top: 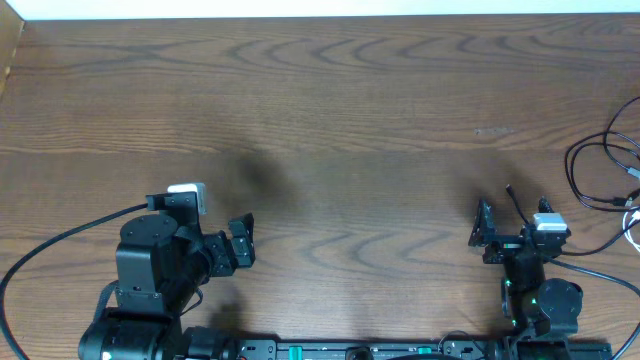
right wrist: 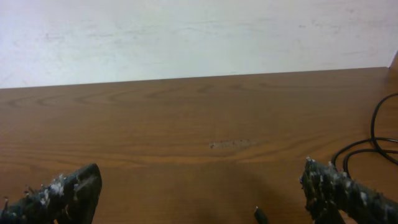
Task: Untangle cables
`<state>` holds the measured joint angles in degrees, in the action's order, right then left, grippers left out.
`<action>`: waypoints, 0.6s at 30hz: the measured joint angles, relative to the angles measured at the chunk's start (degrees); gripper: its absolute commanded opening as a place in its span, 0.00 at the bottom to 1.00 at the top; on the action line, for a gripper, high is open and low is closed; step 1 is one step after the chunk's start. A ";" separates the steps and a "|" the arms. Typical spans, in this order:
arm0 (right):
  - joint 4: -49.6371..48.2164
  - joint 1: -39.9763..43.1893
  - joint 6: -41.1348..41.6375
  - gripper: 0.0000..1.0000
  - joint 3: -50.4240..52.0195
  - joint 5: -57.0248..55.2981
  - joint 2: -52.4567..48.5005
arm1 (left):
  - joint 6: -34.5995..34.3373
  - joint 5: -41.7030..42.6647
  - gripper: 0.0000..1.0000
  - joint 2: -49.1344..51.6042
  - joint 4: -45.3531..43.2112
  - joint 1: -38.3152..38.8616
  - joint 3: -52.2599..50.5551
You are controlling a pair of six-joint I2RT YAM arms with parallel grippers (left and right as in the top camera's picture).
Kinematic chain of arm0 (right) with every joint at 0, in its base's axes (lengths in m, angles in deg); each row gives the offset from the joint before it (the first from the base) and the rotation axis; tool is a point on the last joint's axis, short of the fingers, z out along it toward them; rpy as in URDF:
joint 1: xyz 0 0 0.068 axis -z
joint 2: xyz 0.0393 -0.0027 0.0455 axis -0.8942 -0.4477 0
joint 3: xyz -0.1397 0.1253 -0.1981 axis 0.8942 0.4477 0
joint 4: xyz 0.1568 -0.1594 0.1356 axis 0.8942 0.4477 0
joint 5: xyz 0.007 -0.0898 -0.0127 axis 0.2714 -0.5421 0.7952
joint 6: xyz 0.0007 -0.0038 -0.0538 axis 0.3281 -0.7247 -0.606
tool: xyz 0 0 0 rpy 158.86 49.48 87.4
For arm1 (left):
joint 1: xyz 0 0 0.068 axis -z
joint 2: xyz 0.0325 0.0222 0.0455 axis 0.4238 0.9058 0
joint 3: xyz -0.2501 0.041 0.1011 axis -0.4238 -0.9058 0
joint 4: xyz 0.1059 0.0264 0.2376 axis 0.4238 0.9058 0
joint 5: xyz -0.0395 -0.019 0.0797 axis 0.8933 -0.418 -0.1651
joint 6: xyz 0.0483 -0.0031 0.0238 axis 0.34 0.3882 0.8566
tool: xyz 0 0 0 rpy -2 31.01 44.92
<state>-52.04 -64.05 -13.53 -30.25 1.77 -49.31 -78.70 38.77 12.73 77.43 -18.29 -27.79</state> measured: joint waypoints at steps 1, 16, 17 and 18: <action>0.00 0.02 0.00 0.99 0.00 0.02 0.00 | 0.00 0.00 1.00 -0.02 0.00 0.00 0.00; 0.00 0.00 0.00 0.99 0.00 0.02 0.00 | 0.00 -6.40 1.00 -14.56 -5.27 0.00 -11.72; 0.00 0.00 0.00 0.99 0.00 0.02 0.00 | 0.00 -6.58 1.00 -15.98 -6.69 0.00 -13.70; 0.00 0.00 -0.02 0.99 0.00 0.02 0.00 | 0.00 -6.75 1.00 -17.66 -8.46 0.00 -15.98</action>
<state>-52.04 -64.05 -13.56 -30.25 1.79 -49.31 -78.70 32.02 -4.93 68.97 -18.29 -43.76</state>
